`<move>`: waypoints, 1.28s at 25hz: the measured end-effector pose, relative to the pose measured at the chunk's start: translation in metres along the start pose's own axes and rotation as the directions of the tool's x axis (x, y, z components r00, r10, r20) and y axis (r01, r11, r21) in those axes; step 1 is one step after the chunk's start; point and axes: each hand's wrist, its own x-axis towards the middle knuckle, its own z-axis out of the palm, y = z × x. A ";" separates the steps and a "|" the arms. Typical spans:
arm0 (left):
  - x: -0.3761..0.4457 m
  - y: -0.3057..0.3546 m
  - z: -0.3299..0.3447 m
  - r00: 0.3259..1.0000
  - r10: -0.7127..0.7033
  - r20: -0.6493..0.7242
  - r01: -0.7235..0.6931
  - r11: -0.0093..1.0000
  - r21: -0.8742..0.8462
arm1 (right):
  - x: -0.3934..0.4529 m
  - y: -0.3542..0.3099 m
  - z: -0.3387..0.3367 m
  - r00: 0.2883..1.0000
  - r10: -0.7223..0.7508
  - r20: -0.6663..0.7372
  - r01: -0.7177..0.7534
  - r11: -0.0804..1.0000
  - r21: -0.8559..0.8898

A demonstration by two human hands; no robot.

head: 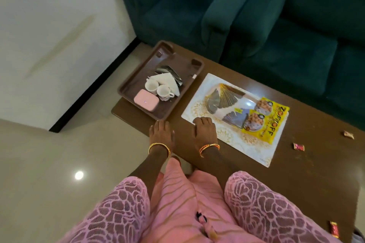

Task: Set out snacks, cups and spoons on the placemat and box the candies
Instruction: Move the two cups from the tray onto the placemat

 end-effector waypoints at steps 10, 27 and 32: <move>0.087 -0.056 -0.037 0.972 -0.231 -0.033 0.212 0.934 -0.288 | 0.112 -0.048 0.016 0.992 -0.046 0.120 0.036 0.996 0.083; 0.304 -0.131 -0.032 0.962 -0.017 0.271 0.100 0.951 -0.293 | 0.238 -0.065 0.132 0.787 0.528 0.319 -0.594 0.787 0.165; 0.314 -0.136 -0.026 0.949 -0.027 0.313 0.091 0.977 -0.191 | 0.248 -0.069 0.137 0.751 0.587 0.303 -0.644 0.752 0.141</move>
